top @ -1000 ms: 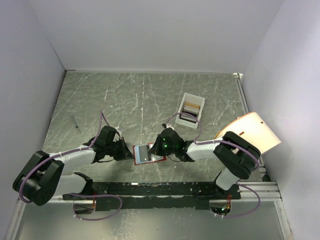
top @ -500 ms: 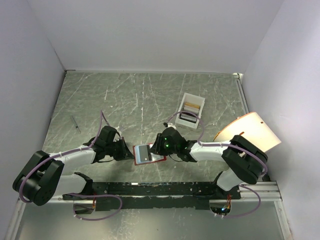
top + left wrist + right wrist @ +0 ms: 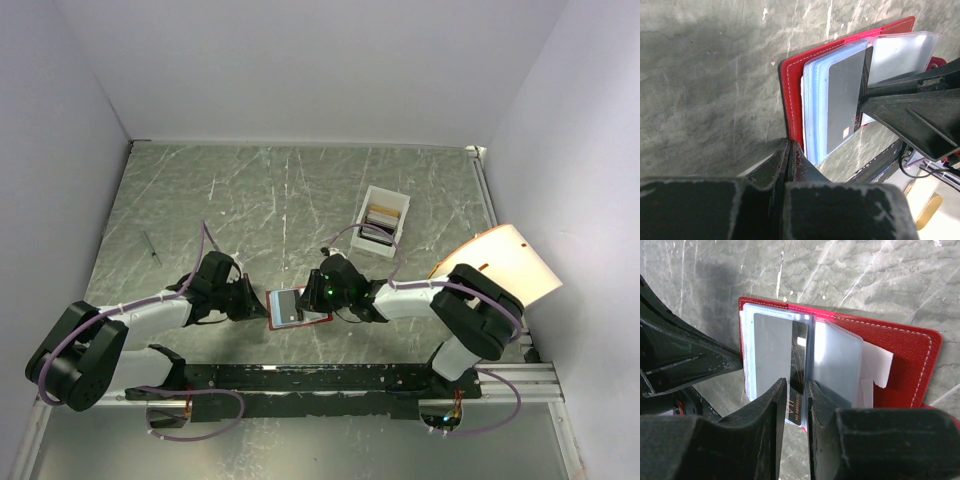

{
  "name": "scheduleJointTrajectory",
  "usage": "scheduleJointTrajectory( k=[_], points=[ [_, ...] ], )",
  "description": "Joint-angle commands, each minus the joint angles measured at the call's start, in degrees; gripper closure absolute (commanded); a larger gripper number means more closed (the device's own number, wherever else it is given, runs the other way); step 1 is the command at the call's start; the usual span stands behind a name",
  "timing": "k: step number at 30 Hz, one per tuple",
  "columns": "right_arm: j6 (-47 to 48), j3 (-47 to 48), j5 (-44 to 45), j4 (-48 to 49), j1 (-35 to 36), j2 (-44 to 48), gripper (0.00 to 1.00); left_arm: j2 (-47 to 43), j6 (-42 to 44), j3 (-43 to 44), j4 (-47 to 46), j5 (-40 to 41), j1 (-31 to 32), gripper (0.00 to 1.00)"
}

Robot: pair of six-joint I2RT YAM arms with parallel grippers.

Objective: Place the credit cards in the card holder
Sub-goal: Insert the credit card into the card holder.

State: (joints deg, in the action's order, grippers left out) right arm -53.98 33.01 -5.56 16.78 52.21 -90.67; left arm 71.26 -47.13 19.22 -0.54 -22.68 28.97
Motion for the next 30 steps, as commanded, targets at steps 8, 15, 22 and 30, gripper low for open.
scheduleJointTrajectory(
  k=[8,15,22,30],
  points=[
    [-0.85,1.12,-1.67,4.49,2.05,-0.93,0.83,0.11,1.94,2.97,1.51,1.16,0.21,0.93],
    [0.15,1.37,2.46,-1.07,2.11,1.76,0.79,0.78,2.74,3.17,3.12,3.11,0.2,0.93],
    [3.87,3.26,6.23,-8.9,2.11,5.56,0.75,-0.58,2.82,4.54,5.77,5.25,0.07,0.86],
    [4.51,6.64,5.81,-9.59,2.04,1.53,0.8,-6.44,0.77,7.94,10.28,5.75,0.11,0.53]
  ],
)
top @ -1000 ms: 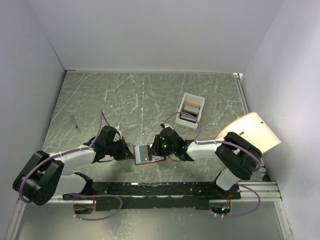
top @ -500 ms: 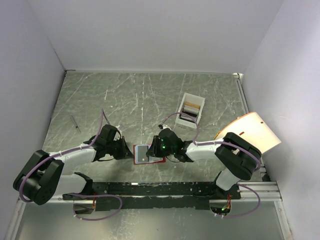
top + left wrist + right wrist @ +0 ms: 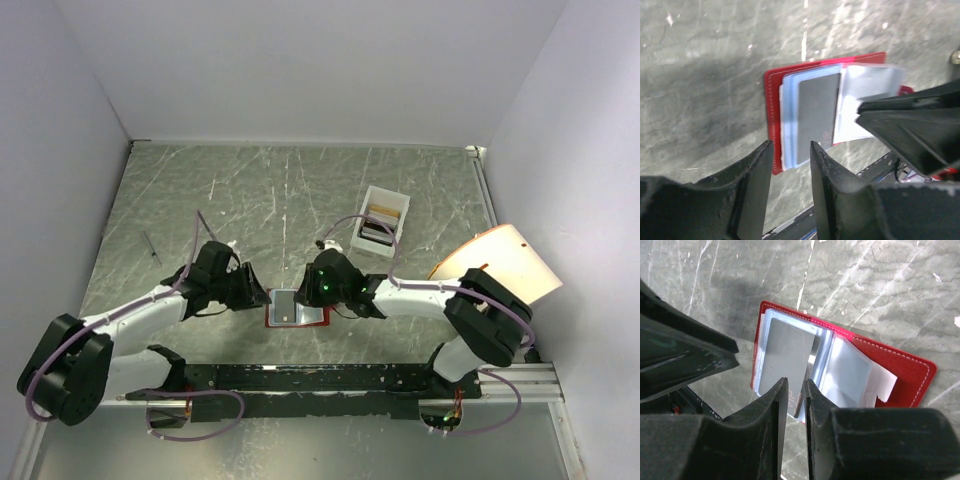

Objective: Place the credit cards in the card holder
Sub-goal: Insert the credit card into the card holder.

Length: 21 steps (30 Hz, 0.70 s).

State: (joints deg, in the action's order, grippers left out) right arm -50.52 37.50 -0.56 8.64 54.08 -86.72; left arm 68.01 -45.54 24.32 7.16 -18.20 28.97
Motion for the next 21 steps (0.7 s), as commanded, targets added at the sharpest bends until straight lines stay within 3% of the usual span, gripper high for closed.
scheduleJointTrajectory(
  k=[1,6,13,21],
  points=[
    [0.93,2.38,0.61,-1.33,0.15,-2.97,0.81,-4.01,-0.94,3.14,2.77,1.31,0.14,0.51],
    [0.35,1.9,-0.63,0.75,0.17,-5.13,0.82,-4.03,-1.37,1.92,-1.79,-2.03,0.12,0.46],
    [0.36,1.53,-1.15,1.01,0.16,-8.5,0.86,0.51,-2.43,-0.67,-9.99,-7.86,0.12,0.47],
    [-0.8,-0.67,-0.02,1.48,0.14,-9.4,0.9,0.44,-1.21,-0.12,-9.63,-6.73,0.07,0.42]
  ],
)
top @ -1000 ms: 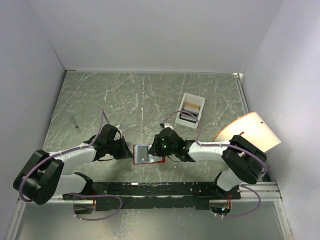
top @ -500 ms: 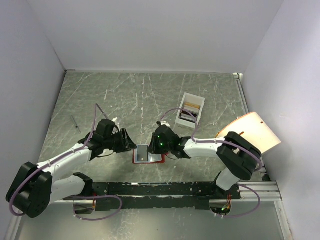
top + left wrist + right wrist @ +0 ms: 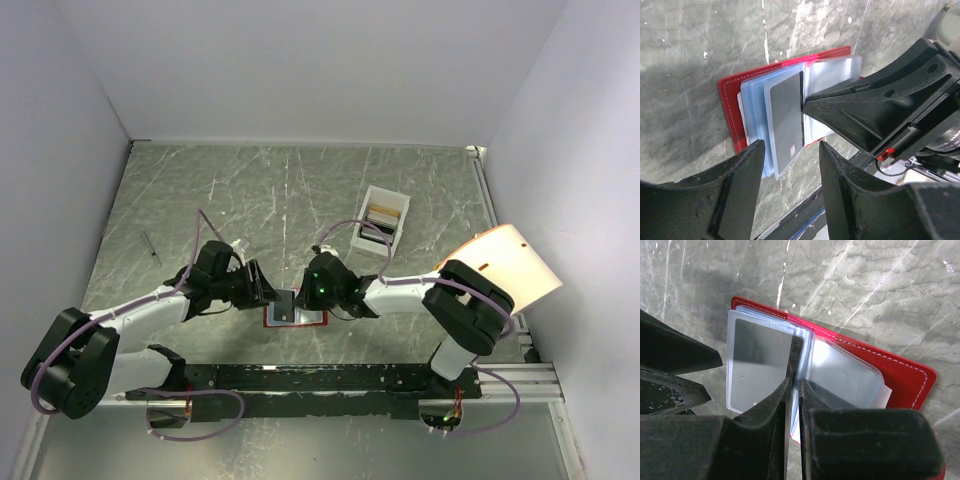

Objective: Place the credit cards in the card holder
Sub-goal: Insert the credit card into the card holder.

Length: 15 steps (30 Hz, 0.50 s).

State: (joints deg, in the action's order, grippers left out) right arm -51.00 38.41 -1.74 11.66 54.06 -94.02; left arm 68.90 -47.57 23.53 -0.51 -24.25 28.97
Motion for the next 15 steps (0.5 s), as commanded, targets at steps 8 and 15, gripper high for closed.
scheduleJointTrajectory(
  k=[8,15],
  points=[
    [-0.52,-1.87,0.95,-1.38,0.18,-2.23,0.9,1.31,0.83,0.23,-3.28,-0.88,0.12,0.39],
    [-1.12,-2.48,0.18,-0.06,0.14,-2.98,0.91,2.87,-0.25,-0.34,-6.84,-3.58,0.1,0.39]
  ],
)
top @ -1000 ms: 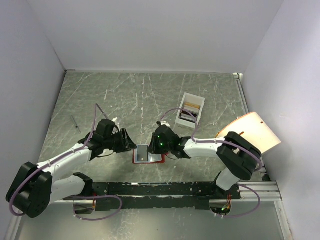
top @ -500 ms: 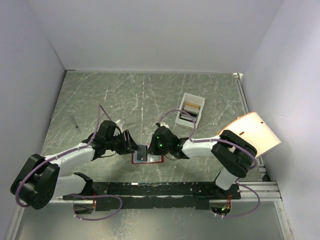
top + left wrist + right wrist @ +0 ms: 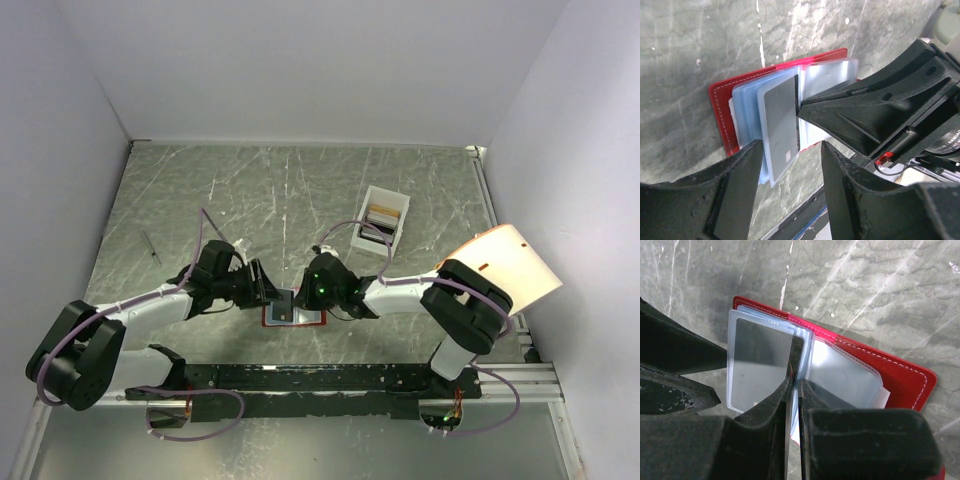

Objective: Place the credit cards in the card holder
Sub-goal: Insert the credit card into the card holder.

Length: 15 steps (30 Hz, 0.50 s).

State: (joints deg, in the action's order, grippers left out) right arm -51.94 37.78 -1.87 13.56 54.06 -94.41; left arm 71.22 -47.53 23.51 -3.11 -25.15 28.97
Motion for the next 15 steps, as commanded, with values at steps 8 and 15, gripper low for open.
scheduleJointTrajectory(
  k=[8,15],
  points=[
    [-0.24,-2.35,0.39,-2.02,0.17,-1.91,0.91,0.53,-1.73,-0.86,-7.1,-5.07,0.12,0.39],
    [3.9,-0.42,1.4,-3.98,0.17,0.55,0.89,-0.5,-3.73,-0.83,-8.37,-6.52,0.2,0.39]
  ],
)
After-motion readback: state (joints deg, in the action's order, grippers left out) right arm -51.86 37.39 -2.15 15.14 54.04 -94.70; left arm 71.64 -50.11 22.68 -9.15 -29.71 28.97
